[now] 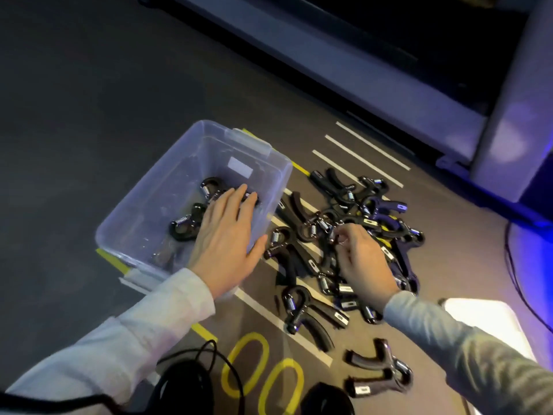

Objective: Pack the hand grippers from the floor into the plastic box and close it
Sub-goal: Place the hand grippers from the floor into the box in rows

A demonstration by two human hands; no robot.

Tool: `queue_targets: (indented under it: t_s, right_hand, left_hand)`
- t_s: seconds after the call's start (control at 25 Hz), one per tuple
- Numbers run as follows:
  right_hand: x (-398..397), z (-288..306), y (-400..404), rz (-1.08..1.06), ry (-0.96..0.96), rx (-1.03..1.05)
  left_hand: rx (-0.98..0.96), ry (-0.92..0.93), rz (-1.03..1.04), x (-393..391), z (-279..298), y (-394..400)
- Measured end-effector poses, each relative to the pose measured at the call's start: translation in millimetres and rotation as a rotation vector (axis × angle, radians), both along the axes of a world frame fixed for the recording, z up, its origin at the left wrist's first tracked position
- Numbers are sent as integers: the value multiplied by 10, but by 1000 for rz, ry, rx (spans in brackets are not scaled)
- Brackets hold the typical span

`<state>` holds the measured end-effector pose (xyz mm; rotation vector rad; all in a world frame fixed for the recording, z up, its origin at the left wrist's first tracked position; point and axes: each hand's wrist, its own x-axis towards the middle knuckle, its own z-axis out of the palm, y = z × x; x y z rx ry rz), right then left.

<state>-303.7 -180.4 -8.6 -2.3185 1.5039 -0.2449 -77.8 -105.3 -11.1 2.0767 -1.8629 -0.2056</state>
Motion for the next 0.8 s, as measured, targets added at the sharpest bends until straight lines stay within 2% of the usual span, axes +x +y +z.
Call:
queue_targets:
  t_s: [0.16,0.4,0.6,0.64,0.8]
  right_hand:
    - [-681,-324,104,-317,-34,83]
    - [-1077,-703,227,-388,9,198]
    - [-1110,-679,-7,-399,132,-137]
    - [-1114,-667,-106,-412,162,-152]
    - [-1130,-714,-528,-490,214,146]
  left_hand:
    - [42,-11,-105,-315,19,-27]
    - [105,80,-196,-520,-20,-10]
    - [85,115,-203,-559,9,-5]
    - [86,112,-203,-557,13,-10]
    - [75,118,-184,-522,8,-31]
